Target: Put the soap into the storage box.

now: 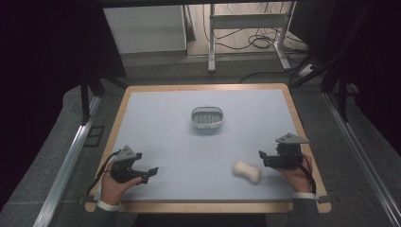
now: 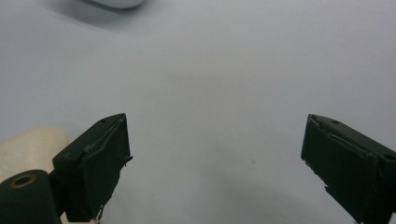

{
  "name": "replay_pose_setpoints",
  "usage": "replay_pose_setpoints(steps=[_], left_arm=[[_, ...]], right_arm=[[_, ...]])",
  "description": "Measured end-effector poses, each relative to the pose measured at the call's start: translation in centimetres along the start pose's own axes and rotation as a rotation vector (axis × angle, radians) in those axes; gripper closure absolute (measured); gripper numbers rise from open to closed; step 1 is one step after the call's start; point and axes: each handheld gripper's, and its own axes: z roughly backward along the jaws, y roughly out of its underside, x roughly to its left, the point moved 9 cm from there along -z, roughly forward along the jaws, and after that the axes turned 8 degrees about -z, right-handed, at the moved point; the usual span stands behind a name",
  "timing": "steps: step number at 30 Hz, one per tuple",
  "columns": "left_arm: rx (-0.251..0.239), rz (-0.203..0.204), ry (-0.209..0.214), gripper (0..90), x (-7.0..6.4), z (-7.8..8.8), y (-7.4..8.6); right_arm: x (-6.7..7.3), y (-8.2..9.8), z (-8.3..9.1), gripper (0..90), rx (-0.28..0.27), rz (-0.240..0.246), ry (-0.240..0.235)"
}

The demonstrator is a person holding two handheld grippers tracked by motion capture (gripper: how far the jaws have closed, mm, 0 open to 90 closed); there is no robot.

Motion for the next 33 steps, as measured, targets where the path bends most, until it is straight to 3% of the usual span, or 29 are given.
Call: replay_pose_setpoints(steps=[7,10,14,18,21,33], left_arm=[[-0.005,0.001,0.007,8.0,-0.13,0.18,-0.11],[-0.004,-0.002,0.011,8.0,-0.24,0.2,-0.16],[-0.003,-0.003,0.008,8.0,-0.07,0.23,-0.19],[-0.009,0.0,0.009,8.0,0.06,0.23,-0.36],[-0.013,0.0,0.014,8.1,0.07,0.28,-0.5],[0.006,-0.002,0.018,8.1,-0.12,-0.32,-0.37]], right_arm=[[0.1,0.15,0.0,10.7,0.001,-0.011,-0.017],[-0.04,0.11,0.06,10.9,0.001,-0.003,0.004],[0.01,0.0,0.11,11.9,-0.01,-0.016,-0.015],[-0.13,0.14,0.2,11.8,-0.014,-0.036,-0.021],[-0.62,0.13,0.55,11.9,-0.023,-0.074,0.006],[-0.3,0.21,0.43,12.7,-0.008,-0.051,-0.002]])
